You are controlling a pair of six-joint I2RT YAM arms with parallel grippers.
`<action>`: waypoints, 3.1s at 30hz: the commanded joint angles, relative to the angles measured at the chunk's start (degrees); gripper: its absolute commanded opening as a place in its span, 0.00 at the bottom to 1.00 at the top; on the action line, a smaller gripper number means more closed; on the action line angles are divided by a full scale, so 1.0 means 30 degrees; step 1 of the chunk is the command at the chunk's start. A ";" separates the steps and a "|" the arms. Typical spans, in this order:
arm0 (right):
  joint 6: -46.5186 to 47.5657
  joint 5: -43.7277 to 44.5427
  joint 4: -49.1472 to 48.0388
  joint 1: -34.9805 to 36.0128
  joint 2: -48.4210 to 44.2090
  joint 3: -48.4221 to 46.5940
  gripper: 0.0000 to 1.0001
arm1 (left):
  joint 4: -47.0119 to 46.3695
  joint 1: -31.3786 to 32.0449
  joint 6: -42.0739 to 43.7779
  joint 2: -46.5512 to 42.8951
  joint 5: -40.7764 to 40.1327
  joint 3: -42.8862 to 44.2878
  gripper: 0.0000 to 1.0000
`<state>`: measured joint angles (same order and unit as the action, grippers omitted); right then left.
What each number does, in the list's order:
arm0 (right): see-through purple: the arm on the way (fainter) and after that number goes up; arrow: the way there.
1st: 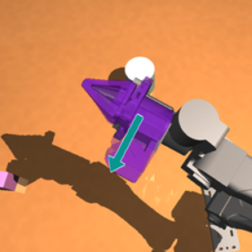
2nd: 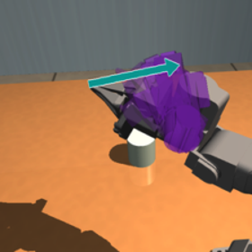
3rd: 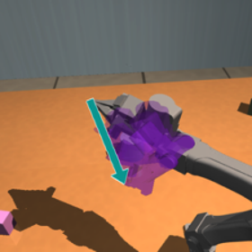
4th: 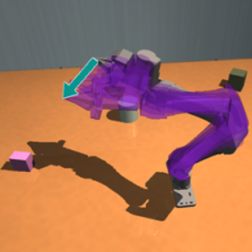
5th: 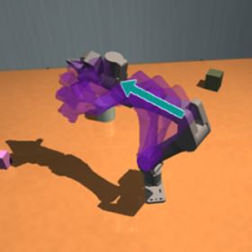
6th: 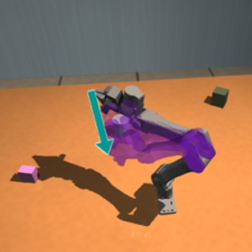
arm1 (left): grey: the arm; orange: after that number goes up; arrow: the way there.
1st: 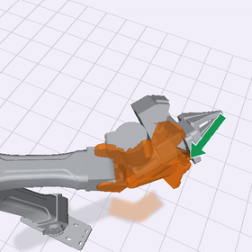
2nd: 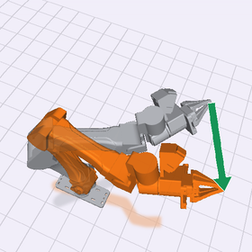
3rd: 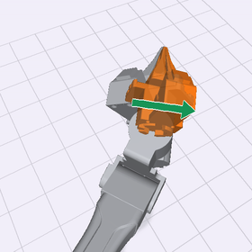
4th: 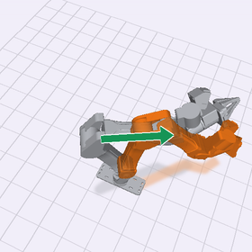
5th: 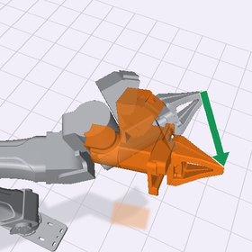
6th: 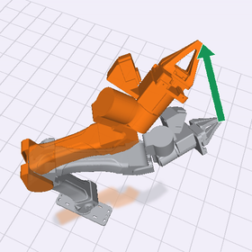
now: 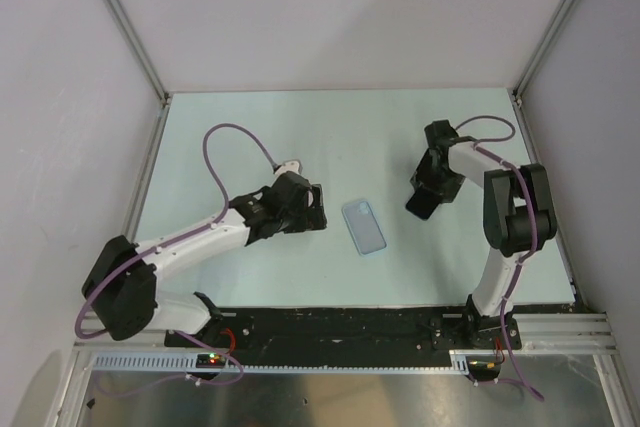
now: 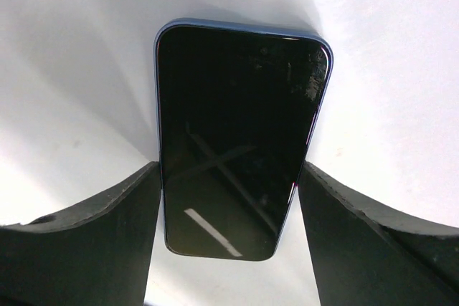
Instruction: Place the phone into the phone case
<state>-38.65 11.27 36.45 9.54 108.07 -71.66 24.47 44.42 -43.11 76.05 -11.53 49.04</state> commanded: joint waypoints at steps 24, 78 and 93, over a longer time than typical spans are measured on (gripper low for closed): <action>0.6343 -0.6596 -0.2849 0.5664 -0.4376 0.1754 0.51 | -0.1204 0.0499 -0.1516 0.2787 -0.0112 -0.0086 1.00; 0.7449 -0.0281 -0.3533 1.1521 -0.3058 0.3084 0.67 | -0.1204 -0.0048 -0.1861 0.0960 -0.0428 -0.1276 0.99; 0.7522 -0.2074 -0.3858 1.1125 -0.5372 0.4032 0.87 | -0.1195 0.0087 -0.1832 0.1459 -0.0302 -0.0729 0.99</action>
<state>-16.03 7.27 25.74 43.44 96.07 -60.14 21.74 44.60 -48.05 80.07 -11.77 44.66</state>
